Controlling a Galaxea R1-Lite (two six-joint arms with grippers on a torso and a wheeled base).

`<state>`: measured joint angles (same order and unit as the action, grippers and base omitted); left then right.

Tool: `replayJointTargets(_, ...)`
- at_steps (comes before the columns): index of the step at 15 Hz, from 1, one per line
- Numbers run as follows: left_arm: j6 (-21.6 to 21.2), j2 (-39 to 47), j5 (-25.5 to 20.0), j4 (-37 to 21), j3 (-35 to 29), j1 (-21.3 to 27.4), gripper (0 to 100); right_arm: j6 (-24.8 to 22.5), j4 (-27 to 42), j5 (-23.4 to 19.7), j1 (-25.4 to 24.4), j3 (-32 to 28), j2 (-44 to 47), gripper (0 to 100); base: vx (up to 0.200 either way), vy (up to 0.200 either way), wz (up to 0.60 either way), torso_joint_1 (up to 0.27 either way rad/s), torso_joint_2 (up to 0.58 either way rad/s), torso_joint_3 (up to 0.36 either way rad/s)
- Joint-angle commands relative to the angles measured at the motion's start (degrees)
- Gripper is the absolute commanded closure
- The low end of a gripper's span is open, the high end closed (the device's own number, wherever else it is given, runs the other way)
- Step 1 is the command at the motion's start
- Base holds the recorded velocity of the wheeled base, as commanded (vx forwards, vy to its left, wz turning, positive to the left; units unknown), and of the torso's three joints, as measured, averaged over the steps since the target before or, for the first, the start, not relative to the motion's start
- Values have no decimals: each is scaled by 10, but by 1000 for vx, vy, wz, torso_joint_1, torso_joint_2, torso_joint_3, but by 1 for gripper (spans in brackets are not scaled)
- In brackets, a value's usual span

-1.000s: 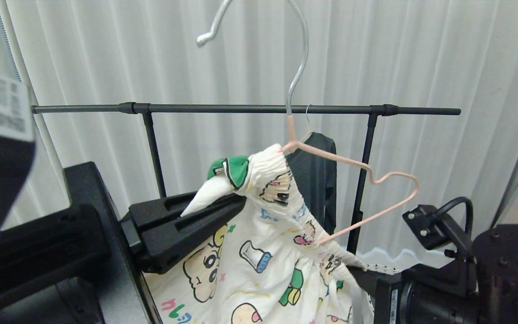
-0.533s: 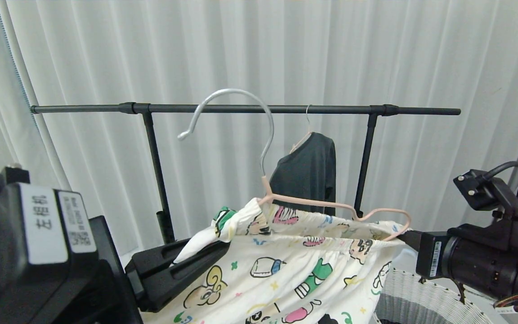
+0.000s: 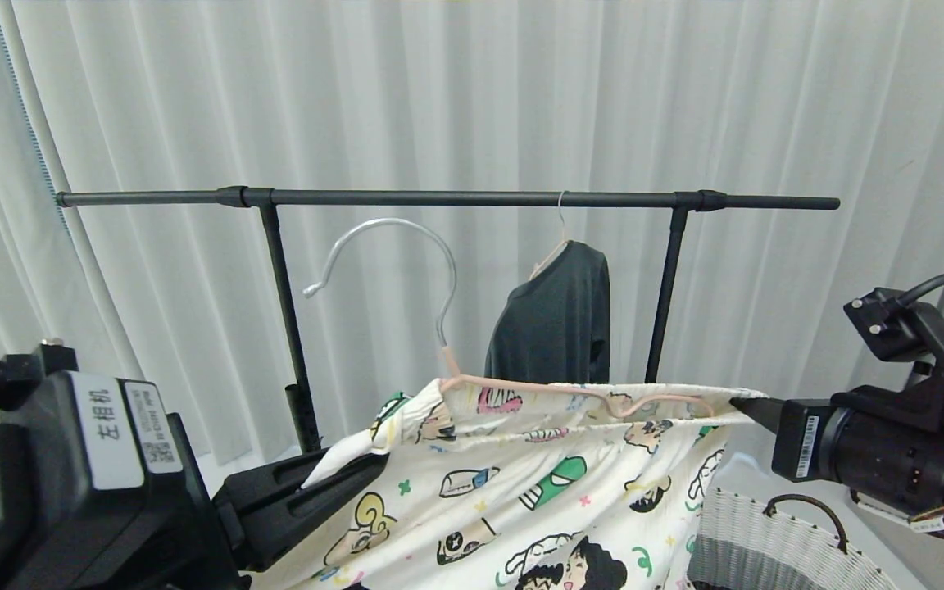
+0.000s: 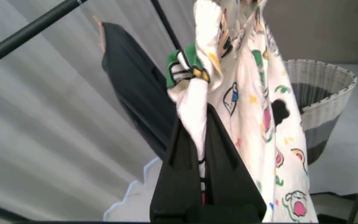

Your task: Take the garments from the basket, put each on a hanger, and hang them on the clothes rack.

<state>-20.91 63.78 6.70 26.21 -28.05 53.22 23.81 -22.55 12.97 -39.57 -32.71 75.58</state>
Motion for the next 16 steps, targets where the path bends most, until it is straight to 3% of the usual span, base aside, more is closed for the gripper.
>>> replayJointTargets(1, 0, -5, -1, 1, 2, -12, 100, -5, 1, -9, 7, -1, -6, 100, 0, 0, 0, 0, 0, 0)
replayJointTargets(7, -6, 20, 0, 1, 52, -15, 100, -35, 37, -40, -2, -48, -11, 100, 0, 0, 0, 0, 0, 0)
replayJointTargets(12, -6, 93, 4, 13, 28, -31, 100, -46, 102, -44, -117, -48, -37, 100, 0, 0, 0, 0, 0, 0)
replayJointTargets(13, -5, 108, 4, 28, 21, -37, 100, -47, 116, -44, -139, -48, -44, 0, 0, 0, 0, 0, 0, 0)
replayJointTargets(14, -4, 122, 4, 52, 17, -37, 100, -54, 137, -44, -168, -46, -56, 0, 0, 0, 0, 0, 0, 0)
replayJointTargets(16, 0, 130, -1, 102, 24, -18, 100, -112, 190, -52, -214, -36, -87, 0, 0, 0, 0, 0, 0, 0)
